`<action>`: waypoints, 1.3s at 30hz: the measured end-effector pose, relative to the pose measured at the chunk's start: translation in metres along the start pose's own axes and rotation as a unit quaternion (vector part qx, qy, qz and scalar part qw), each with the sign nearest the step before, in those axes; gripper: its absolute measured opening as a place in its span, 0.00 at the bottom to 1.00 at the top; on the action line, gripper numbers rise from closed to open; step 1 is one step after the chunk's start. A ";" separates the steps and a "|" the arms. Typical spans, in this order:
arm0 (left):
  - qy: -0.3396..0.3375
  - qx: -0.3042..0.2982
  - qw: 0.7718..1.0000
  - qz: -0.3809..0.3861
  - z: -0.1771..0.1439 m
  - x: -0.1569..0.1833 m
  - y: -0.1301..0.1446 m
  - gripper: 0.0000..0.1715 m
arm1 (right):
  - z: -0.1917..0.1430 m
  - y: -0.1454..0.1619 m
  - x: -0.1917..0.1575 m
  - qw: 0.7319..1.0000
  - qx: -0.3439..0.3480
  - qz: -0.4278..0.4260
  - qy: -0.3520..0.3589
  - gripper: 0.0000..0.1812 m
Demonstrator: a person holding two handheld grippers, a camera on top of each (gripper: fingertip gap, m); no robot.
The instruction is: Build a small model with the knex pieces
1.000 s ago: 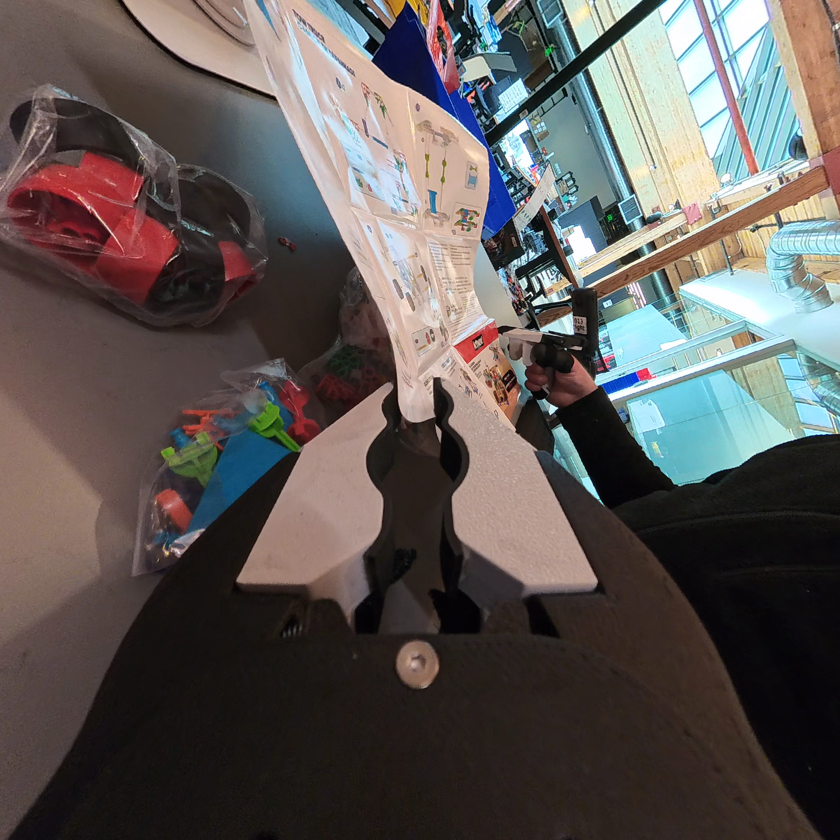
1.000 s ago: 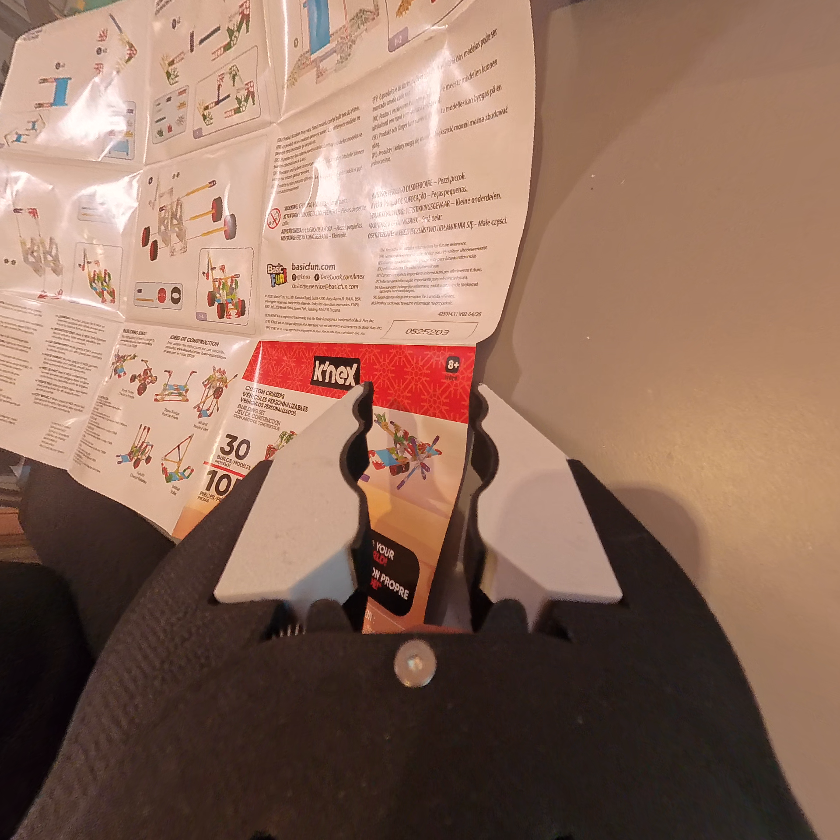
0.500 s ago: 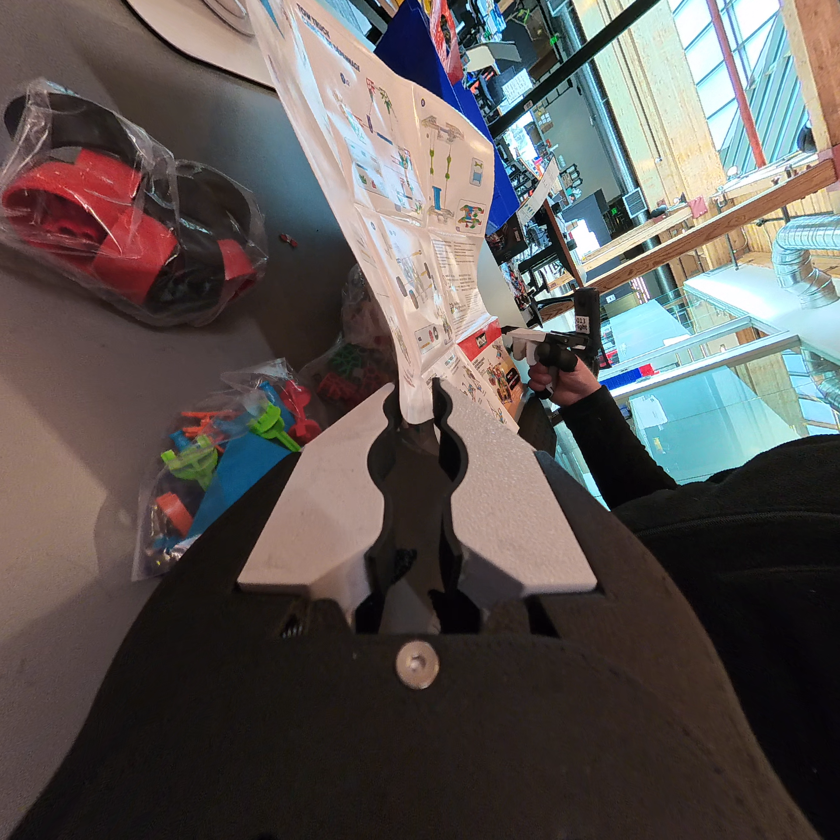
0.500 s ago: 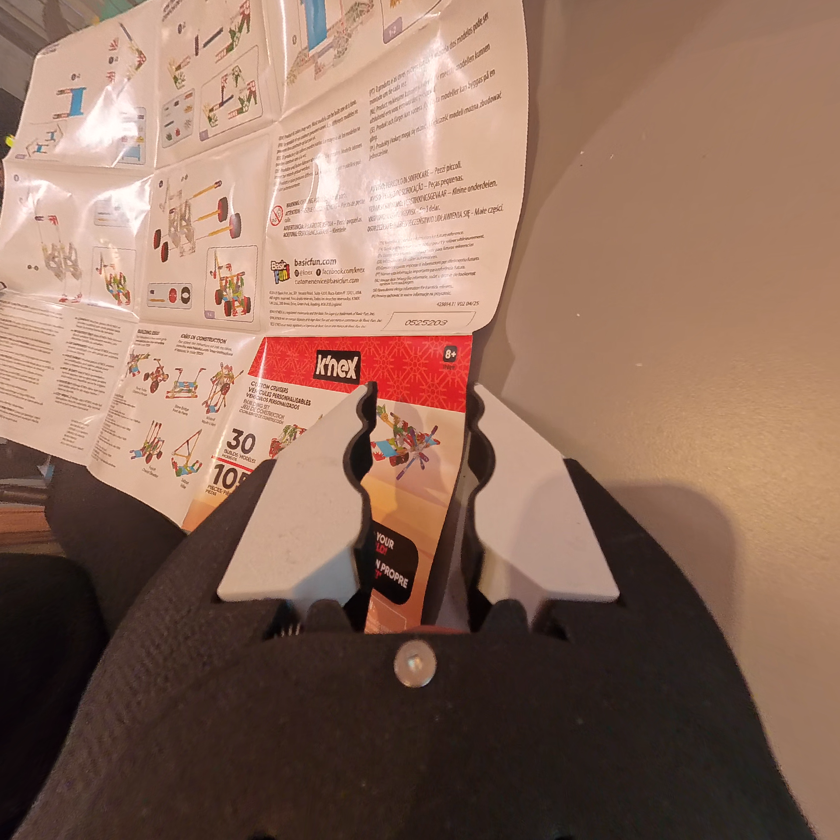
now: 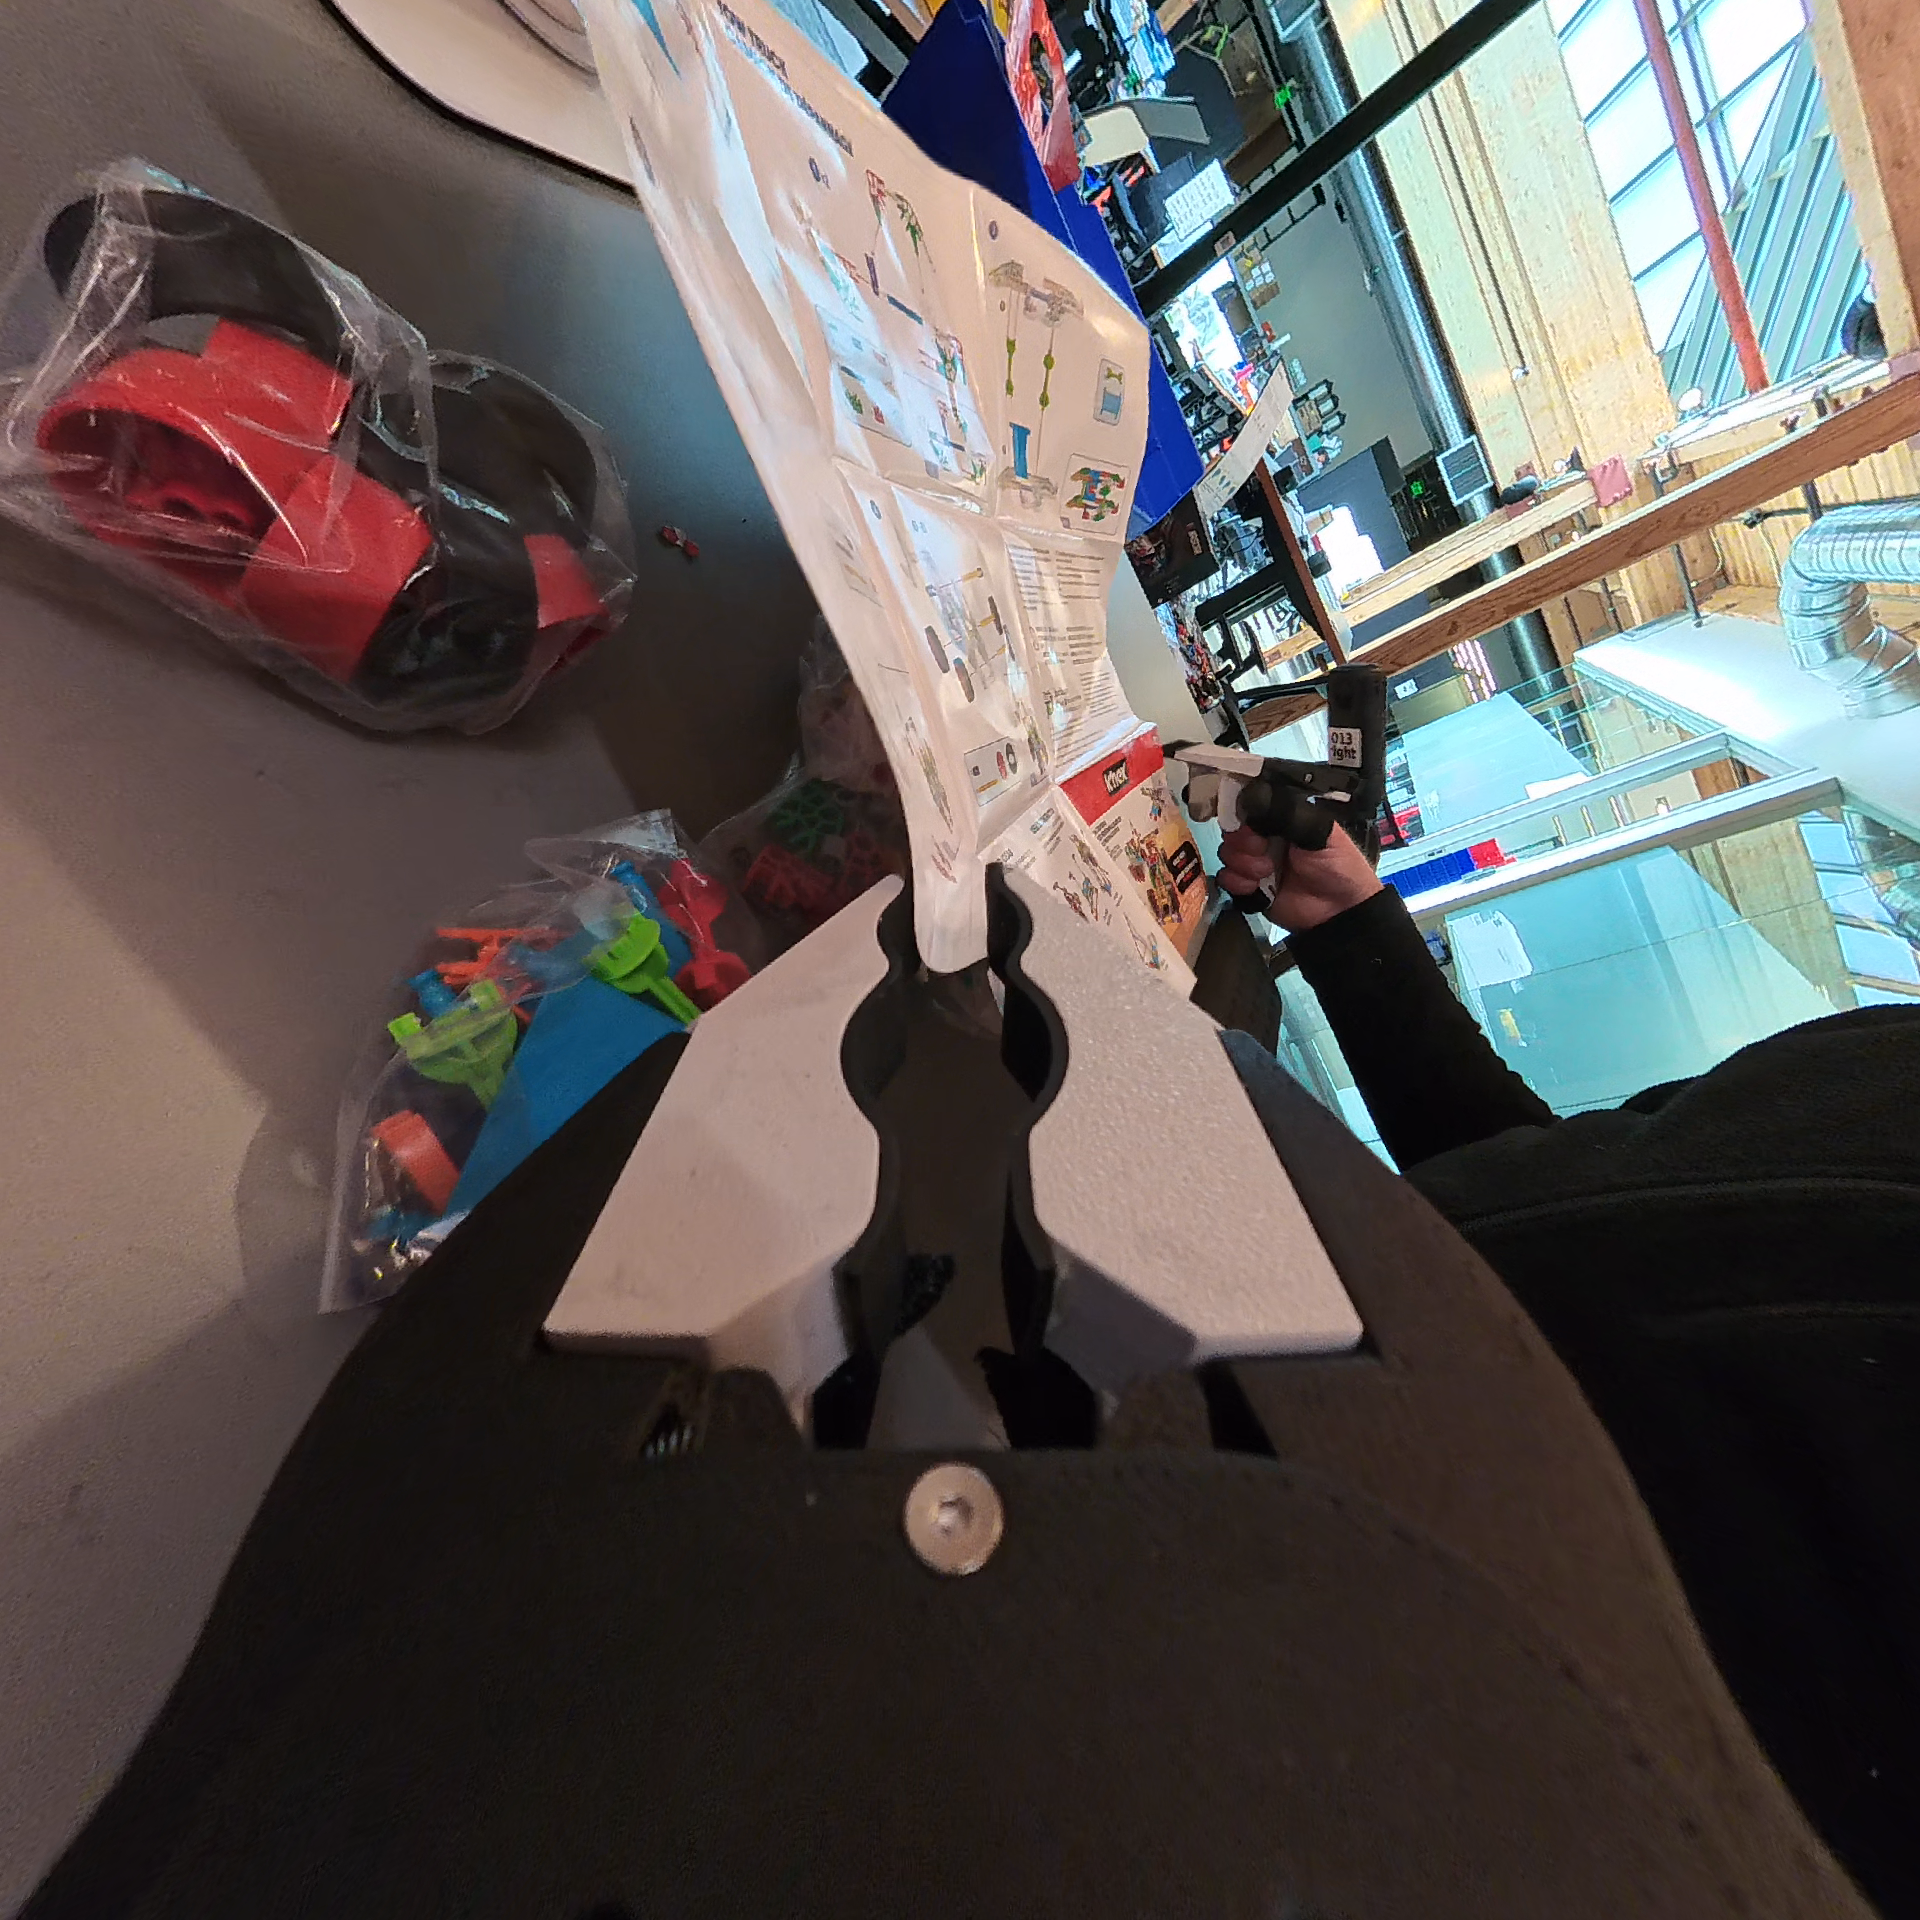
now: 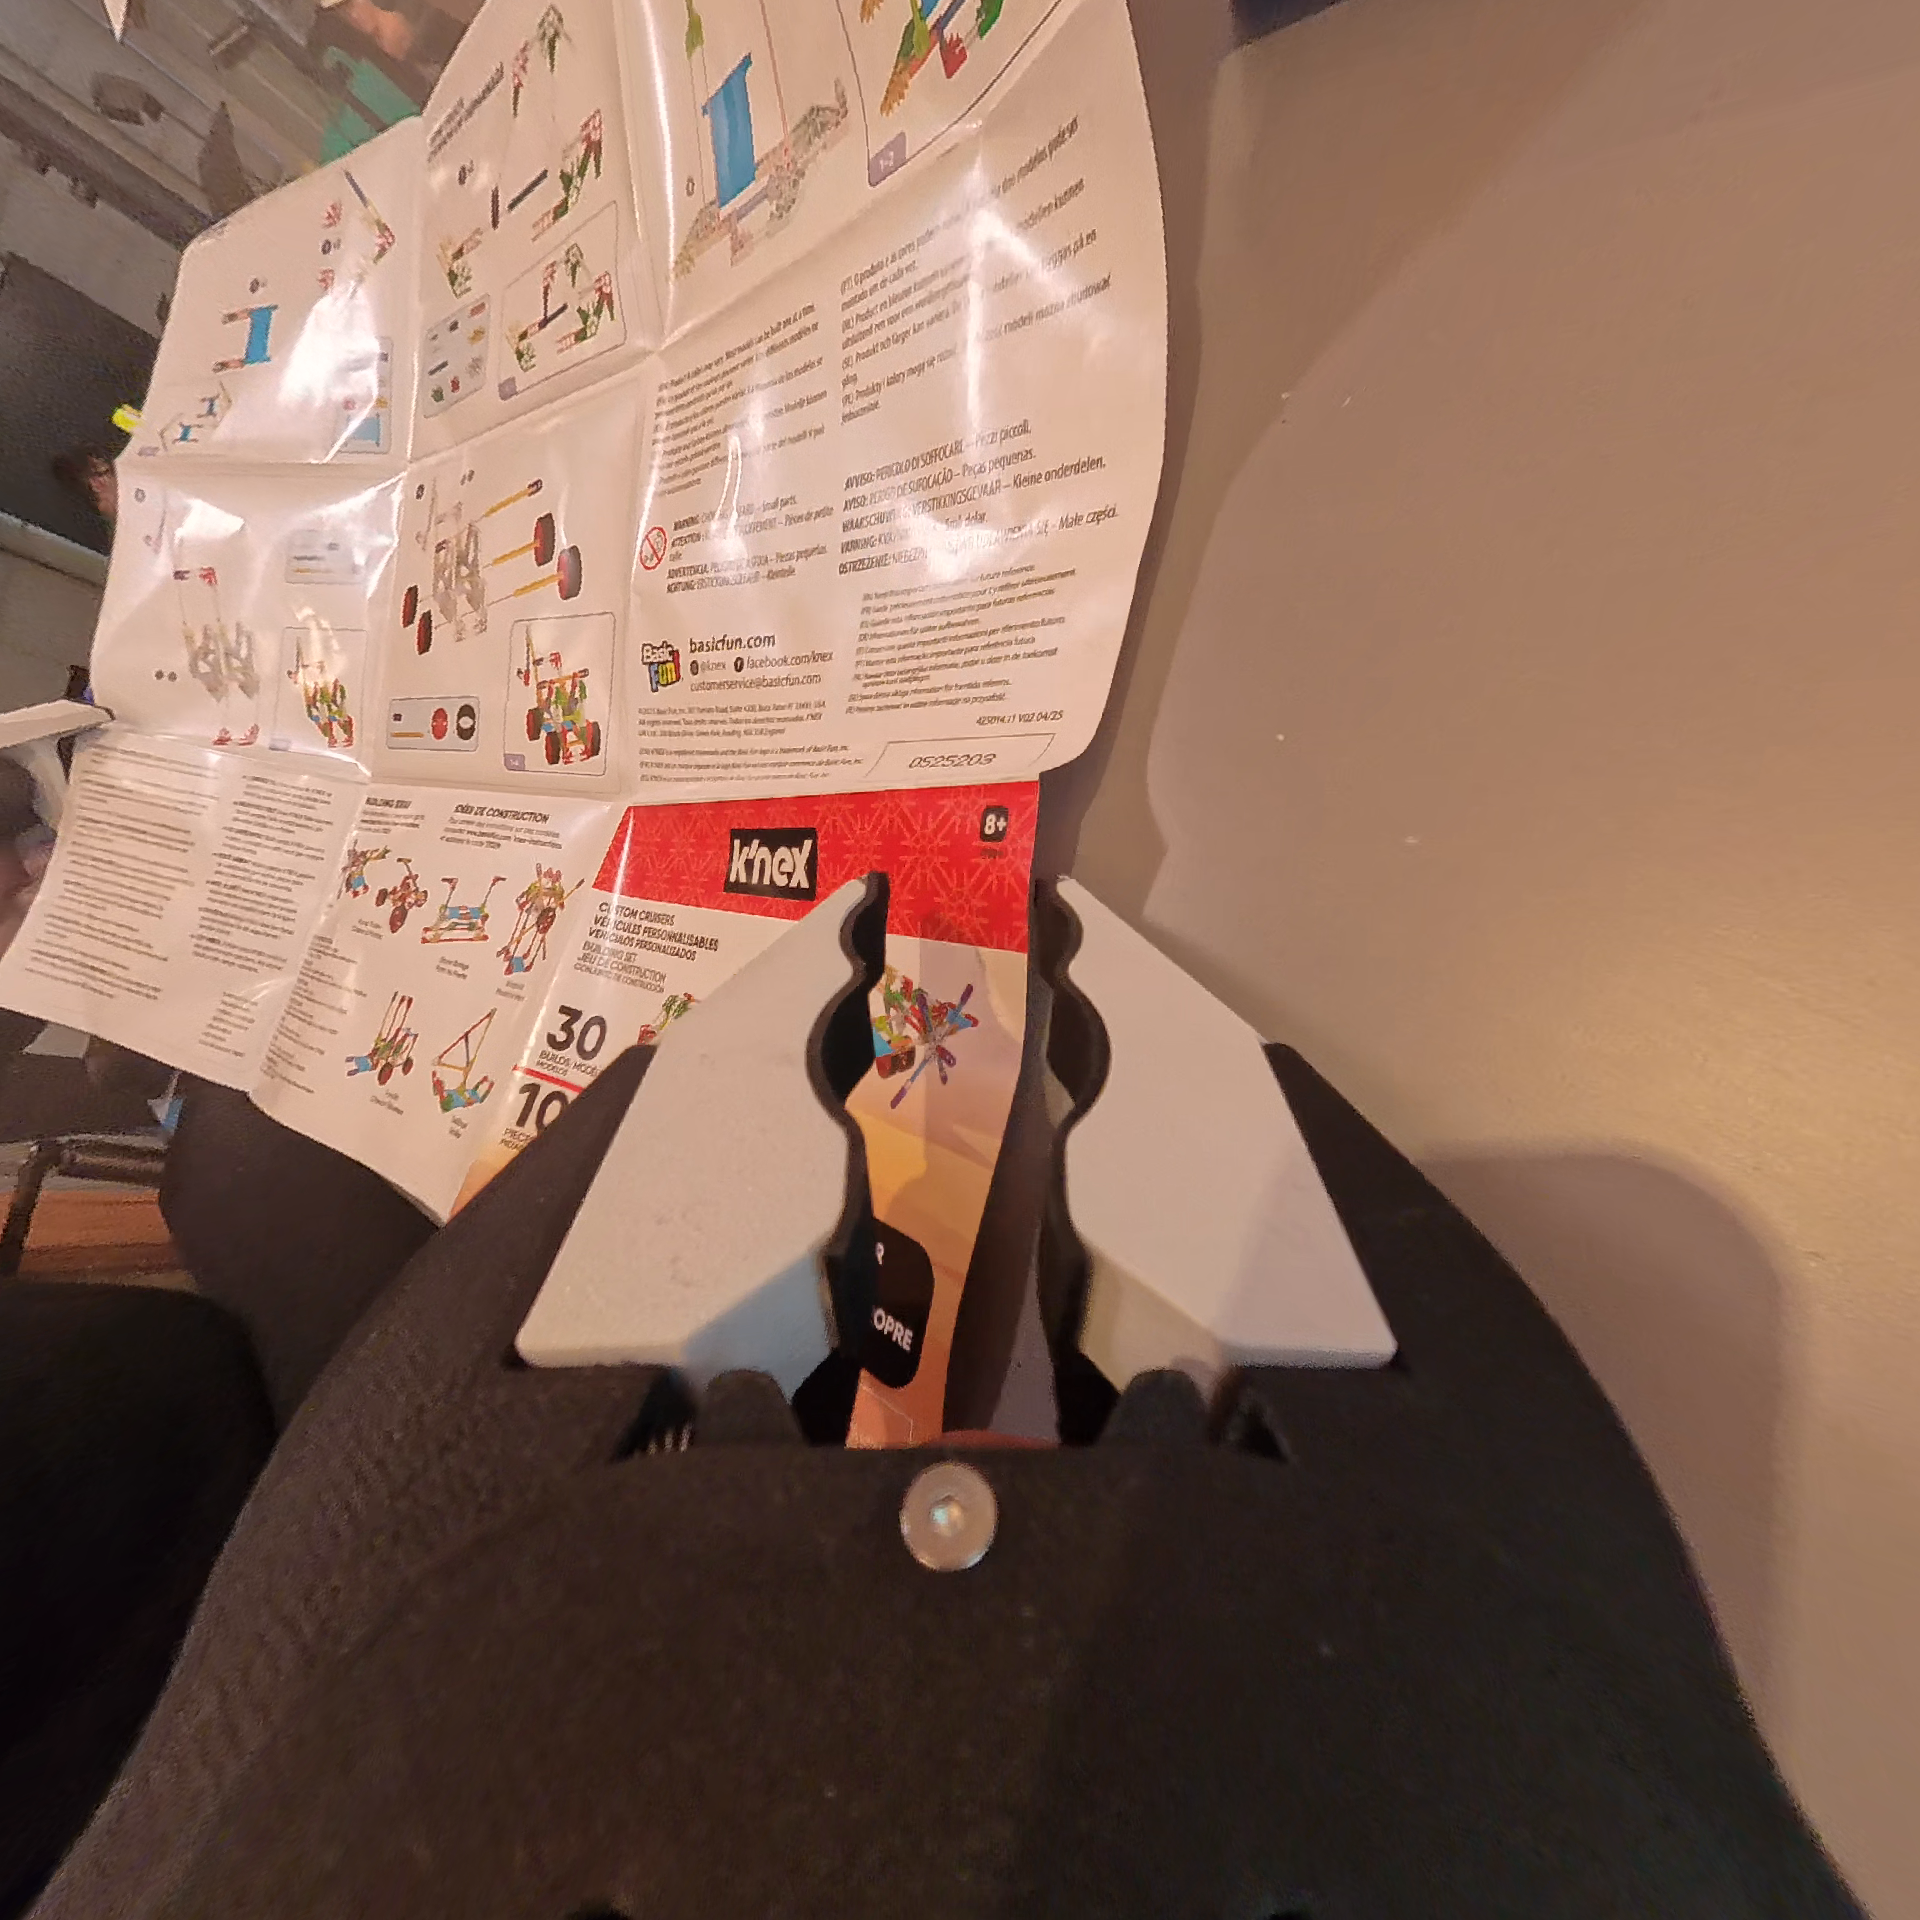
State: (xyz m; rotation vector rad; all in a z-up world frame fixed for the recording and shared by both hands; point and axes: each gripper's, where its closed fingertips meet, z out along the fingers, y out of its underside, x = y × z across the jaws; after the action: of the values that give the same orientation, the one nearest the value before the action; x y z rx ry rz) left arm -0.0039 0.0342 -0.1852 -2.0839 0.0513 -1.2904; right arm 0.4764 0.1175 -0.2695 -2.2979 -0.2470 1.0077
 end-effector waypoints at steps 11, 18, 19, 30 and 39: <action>-0.004 0.000 1.000 -0.005 0.002 -0.003 0.003 0.05 | 0.008 0.001 0.002 1.000 -0.026 -0.013 0.004 0.18; -0.009 0.005 1.000 -0.009 0.001 -0.006 0.004 0.05 | 0.004 -0.003 -0.003 1.000 -0.012 0.000 -0.026 0.13; -0.009 0.006 1.000 -0.009 0.000 -0.007 0.003 0.05 | 0.004 -0.003 -0.003 1.000 -0.012 0.001 -0.029 0.13; -0.017 0.010 1.000 -0.013 0.000 -0.010 0.005 0.05 | -0.001 -0.008 -0.013 0.997 0.007 0.011 -0.075 0.03; -0.019 0.013 1.000 -0.014 0.000 -0.011 0.006 0.05 | -0.005 -0.011 -0.021 0.994 0.024 0.011 -0.102 0.00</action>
State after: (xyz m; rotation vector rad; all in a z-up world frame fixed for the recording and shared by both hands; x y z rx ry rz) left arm -0.0076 0.0339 -0.1973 -2.0922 -0.0112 -1.2618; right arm 0.4660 0.1158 -0.2478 -2.1605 -0.2778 1.2484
